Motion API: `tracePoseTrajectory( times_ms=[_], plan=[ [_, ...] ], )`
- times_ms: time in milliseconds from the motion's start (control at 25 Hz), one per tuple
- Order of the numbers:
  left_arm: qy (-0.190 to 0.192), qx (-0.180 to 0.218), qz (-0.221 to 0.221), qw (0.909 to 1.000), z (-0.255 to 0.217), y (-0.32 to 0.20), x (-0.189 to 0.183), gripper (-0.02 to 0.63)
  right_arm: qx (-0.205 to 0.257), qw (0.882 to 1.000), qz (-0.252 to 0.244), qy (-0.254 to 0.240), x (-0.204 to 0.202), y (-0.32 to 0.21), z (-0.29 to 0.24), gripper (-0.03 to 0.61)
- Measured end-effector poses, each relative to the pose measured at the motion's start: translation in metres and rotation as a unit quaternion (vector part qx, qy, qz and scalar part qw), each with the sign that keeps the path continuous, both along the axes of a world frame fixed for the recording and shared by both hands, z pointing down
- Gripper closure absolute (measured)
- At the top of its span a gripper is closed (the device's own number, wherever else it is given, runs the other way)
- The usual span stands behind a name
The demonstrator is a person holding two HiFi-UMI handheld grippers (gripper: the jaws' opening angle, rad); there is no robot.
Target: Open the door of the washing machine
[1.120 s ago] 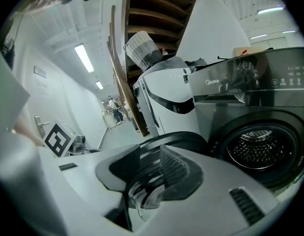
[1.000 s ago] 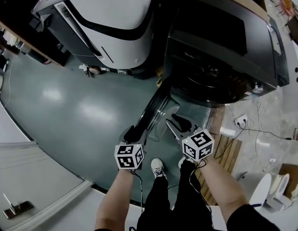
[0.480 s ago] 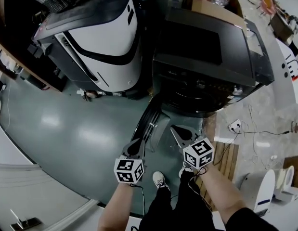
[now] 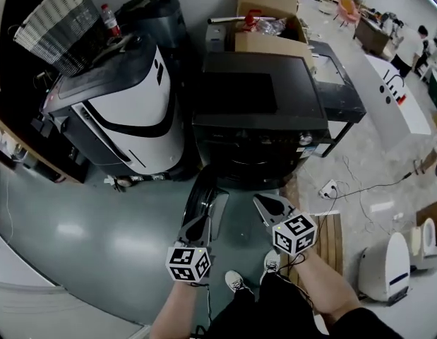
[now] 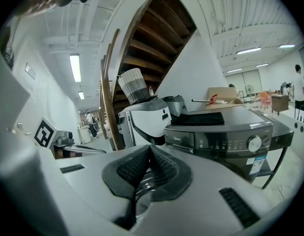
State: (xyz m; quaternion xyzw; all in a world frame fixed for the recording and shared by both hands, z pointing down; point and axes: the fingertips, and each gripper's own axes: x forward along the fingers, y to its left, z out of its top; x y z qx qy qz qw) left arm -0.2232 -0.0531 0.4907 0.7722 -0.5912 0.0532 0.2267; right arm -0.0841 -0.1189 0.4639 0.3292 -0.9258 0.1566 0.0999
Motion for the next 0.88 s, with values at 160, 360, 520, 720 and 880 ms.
tracePoseTrajectory(
  times_ms=[160,360,520,720,880],
  plan=[
    [0.009,0.004,0.019,0.9998,-0.014,0.006,0.028,0.595,0.010,1.000,0.015,0.005,0.037,0.016,-0.017,0.561],
    [0.012,0.001,0.054,0.9984,-0.021,0.018,0.074,0.595,0.012,0.999,0.029,0.006,0.081,0.029,-0.022,0.561],
    [0.003,-0.005,0.065,0.9978,-0.021,0.031,0.108,0.595,0.004,1.000,0.028,-0.001,0.107,0.037,-0.017,0.561],
    [-0.005,-0.017,0.054,0.9984,-0.018,0.046,0.150,0.595,-0.005,1.000,0.014,-0.010,0.141,0.044,-0.016,0.561],
    [-0.009,-0.027,0.036,0.9990,-0.017,0.062,0.181,0.595,-0.012,1.000,0.006,-0.013,0.174,0.054,-0.015,0.561]
  ],
)
